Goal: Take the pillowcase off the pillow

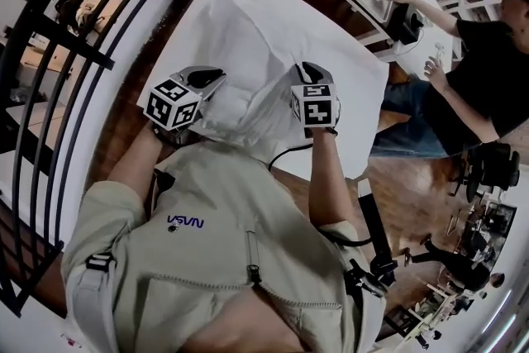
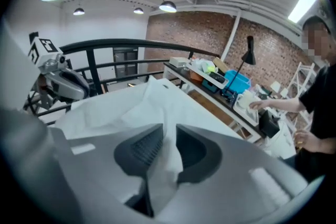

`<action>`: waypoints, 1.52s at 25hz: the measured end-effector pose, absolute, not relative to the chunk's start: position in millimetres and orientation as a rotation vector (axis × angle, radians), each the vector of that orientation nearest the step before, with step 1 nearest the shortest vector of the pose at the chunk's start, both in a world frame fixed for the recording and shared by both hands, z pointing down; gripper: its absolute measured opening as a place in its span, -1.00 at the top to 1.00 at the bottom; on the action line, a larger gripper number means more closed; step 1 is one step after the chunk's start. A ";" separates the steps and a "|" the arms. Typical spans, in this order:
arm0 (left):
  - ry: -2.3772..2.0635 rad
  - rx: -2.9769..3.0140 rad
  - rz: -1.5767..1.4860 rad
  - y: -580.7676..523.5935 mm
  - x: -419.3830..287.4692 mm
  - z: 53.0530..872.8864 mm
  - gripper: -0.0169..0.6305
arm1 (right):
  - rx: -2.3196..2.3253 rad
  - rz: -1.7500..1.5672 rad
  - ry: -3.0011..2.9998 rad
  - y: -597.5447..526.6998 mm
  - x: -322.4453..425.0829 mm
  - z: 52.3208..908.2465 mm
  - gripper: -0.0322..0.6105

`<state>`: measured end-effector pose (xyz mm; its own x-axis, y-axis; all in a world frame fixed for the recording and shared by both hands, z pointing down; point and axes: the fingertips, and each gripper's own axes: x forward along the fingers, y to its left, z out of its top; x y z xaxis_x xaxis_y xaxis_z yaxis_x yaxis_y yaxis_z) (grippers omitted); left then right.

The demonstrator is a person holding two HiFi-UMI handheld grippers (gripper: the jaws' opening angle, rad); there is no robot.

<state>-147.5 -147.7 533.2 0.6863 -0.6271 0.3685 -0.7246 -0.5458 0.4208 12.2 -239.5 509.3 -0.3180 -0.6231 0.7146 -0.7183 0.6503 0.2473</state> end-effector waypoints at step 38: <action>-1.209 2.443 0.523 -241.0 -123.6 532.4 0.87 | 0.943 0.167 -2.033 -367.3 -90.4 515.9 0.88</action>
